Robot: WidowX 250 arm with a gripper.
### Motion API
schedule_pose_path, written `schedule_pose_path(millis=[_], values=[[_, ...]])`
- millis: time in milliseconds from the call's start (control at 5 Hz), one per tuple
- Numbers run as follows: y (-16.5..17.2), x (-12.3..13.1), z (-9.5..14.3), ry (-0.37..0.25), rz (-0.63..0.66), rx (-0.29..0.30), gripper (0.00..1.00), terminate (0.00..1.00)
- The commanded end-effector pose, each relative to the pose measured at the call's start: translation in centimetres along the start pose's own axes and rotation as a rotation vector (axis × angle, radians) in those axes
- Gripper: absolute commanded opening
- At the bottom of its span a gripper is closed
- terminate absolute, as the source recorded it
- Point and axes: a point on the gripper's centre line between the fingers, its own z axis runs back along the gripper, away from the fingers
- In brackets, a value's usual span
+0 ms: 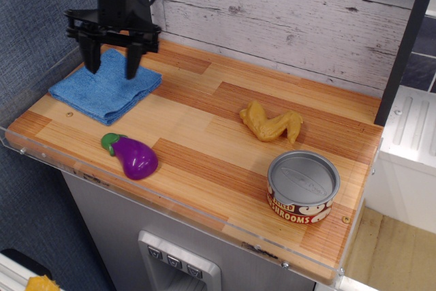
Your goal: Move the blue cloth to the left of the chicken wing and up against the wall.
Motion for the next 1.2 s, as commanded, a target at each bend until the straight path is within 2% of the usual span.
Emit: schedule_pose_path(millis=[0,200,600,800,1000], values=[[3.1,0.4,-0.7,-0.040,0.034,0.044,0.00,0.00],[3.2,0.8,-1.8,-0.036,0.039,0.055,0.00,0.00],[1.8,0.8,-3.0,-0.053,-0.044,0.041,0.00,0.00],[0.6,0.8,-3.5,-0.060,-0.047,0.009,0.00,0.00],[-0.9,1.2,-3.5,-0.038,0.000,-0.019,0.00,0.00]])
